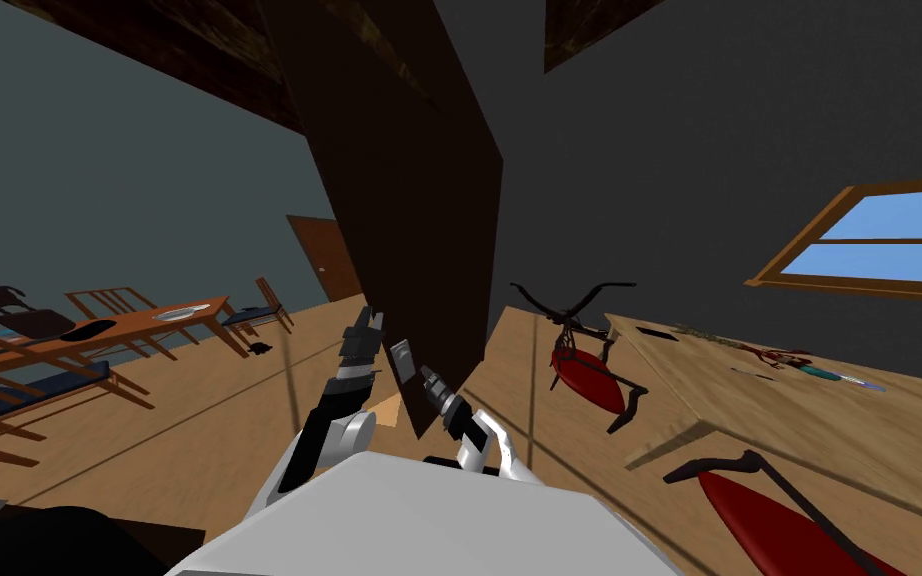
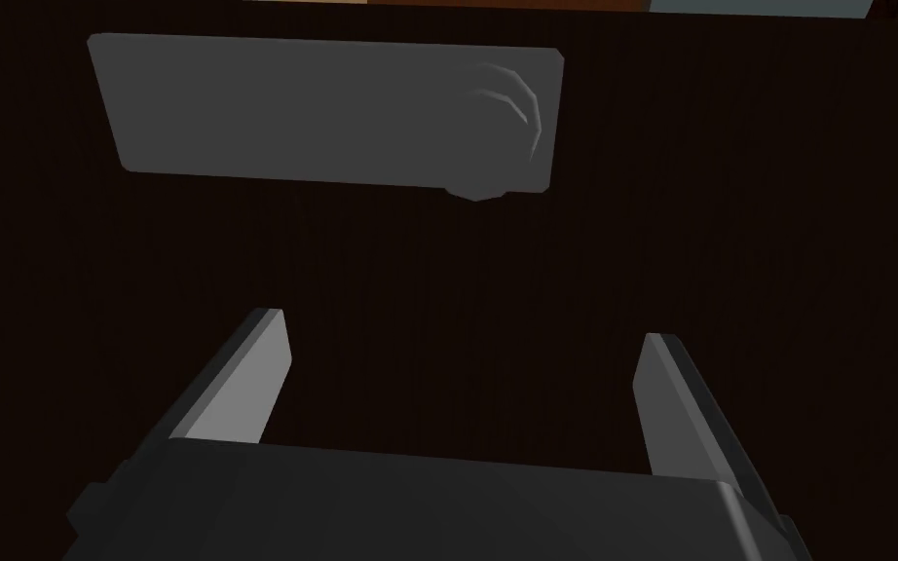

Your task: Push the door open

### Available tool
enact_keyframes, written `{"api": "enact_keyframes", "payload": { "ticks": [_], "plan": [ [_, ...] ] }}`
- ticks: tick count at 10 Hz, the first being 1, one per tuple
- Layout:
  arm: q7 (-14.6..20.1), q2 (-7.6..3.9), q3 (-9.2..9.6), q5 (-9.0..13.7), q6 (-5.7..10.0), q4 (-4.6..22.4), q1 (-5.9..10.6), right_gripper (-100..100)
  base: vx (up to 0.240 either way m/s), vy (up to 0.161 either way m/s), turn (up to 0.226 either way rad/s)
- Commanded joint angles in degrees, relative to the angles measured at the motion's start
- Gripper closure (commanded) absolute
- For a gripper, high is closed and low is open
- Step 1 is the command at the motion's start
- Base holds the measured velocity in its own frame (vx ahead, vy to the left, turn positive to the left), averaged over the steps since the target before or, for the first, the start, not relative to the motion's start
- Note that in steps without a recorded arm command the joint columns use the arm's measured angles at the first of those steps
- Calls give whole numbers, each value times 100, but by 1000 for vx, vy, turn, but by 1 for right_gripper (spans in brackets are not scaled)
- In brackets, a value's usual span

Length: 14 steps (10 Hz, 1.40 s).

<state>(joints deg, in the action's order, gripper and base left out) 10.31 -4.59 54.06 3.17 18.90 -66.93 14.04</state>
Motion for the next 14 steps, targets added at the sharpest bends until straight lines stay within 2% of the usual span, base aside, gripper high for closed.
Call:
{"api": "enact_keyframes", "payload": {
  "ticks": [1, 2, 3, 4, 7, 9, 11, 12, 13, 14],
  "plan": [
    [-60, 119, -168, -9, 25, 151, 4, -100, -134, 70, -60],
    [-95, 186, -274, -14, 14, 197, -5, -100, -130, 57, -82],
    [-69, 166, -208, -11, 39, 208, 13, -100, -59, 26, -18],
    [-96, 128, -257, -21, 47, 259, 25, -100, 62, 106, 56],
    [-120, 134, -307, -33, 54, 314, 43, -100, 122, 163, 21],
    [-145, 202, -358, -45, 61, 372, 62, -100, 151, 171, 32],
    [-166, 318, -400, -55, 66, 420, 78, -100, 117, 159, 27],
    [-153, 271, -386, -50, 72, 407, 75, -100, 51, 70, -3],
    [-153, 271, -386, -50, 72, 407, 75, 100, -6, -8, -3],
    [-153, 271, -386, -50, 72, 407, 75, 100, -15, -26, 8]
  ]
}}
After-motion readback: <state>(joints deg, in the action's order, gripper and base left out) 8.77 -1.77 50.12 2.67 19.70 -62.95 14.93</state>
